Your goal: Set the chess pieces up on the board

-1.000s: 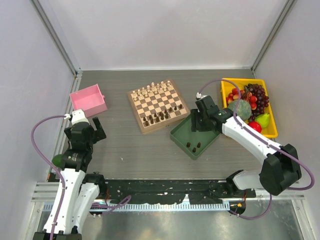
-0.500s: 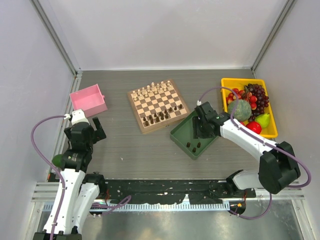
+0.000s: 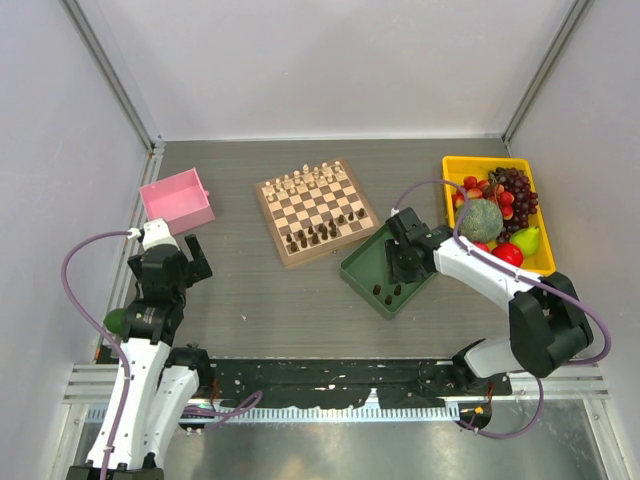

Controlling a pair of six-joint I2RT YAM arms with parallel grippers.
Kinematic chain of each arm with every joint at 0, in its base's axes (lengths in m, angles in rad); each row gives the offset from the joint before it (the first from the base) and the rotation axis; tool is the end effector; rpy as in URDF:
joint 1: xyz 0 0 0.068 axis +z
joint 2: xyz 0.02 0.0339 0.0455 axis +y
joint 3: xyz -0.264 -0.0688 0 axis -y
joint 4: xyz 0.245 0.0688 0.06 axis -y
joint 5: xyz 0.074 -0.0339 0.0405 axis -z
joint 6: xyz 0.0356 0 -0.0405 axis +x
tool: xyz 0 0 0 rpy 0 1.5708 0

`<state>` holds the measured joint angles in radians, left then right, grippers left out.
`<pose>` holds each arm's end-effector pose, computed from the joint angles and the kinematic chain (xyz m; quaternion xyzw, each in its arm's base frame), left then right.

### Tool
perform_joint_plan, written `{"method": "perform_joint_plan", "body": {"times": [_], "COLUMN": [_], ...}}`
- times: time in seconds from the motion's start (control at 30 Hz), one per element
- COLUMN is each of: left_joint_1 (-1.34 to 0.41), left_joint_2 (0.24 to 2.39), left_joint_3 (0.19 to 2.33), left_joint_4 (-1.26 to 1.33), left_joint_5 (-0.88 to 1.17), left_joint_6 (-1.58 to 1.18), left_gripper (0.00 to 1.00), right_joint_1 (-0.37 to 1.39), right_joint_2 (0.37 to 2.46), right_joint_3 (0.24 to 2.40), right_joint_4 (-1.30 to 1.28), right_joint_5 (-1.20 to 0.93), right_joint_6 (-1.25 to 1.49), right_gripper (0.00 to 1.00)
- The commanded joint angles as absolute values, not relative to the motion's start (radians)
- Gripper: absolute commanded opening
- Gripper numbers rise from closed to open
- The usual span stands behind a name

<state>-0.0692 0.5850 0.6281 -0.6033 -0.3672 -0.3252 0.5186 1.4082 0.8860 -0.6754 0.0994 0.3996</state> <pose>0.1335 0.0036 0.2728 -0.1975 0.8420 0.0634 0.4980 0.2271 0.1255 0.2019 -0.0492 0.9802 0.0383 0.1877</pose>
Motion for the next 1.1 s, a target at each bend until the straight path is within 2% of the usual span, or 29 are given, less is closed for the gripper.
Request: {"method": "perform_joint_plan", "body": {"times": [0.0,0.3,0.53,0.7,0.8,0.83,0.97,1.07], "left_joint_1": [-0.064,-0.063,-0.063,-0.063,-0.063,-0.063,-0.064,-0.064], "left_joint_2": [0.58,0.589,0.597,0.598,0.598,0.598,0.601,0.603], "left_joint_3": [0.658,0.657,0.66,0.66,0.658,0.658,0.66,0.66], "left_joint_4": [-0.583,-0.583,-0.586,-0.586,-0.586,-0.586,-0.587,-0.588], "left_joint_5": [-0.38,-0.374,-0.374,-0.376,-0.376,-0.376,-0.373,-0.374], "left_joint_6": [-0.307,-0.307,-0.304,-0.302,-0.301,-0.301,-0.301,-0.301], "left_gripper": [0.99,0.99,0.99,0.99,0.99,0.99,0.99,0.99], "right_joint_1": [0.517,0.517,0.517,0.517,0.517,0.517,0.517,0.517], "right_joint_2": [1.401,1.41,1.416,1.416,1.416,1.414,1.396,1.373], "right_joint_3": [0.87,0.856,0.859,0.865,0.871,0.873,0.899,0.934], "right_joint_4": [-0.667,-0.666,-0.661,-0.666,-0.669,-0.672,-0.692,-0.706], "right_joint_5": [0.087,0.075,0.074,0.072,0.071,0.071,0.074,0.086], "right_joint_6": [0.39,0.388,0.39,0.387,0.385,0.384,0.38,0.374], "right_gripper": [0.44,0.44,0.4,0.32,0.25,0.19,0.12,0.12]}}
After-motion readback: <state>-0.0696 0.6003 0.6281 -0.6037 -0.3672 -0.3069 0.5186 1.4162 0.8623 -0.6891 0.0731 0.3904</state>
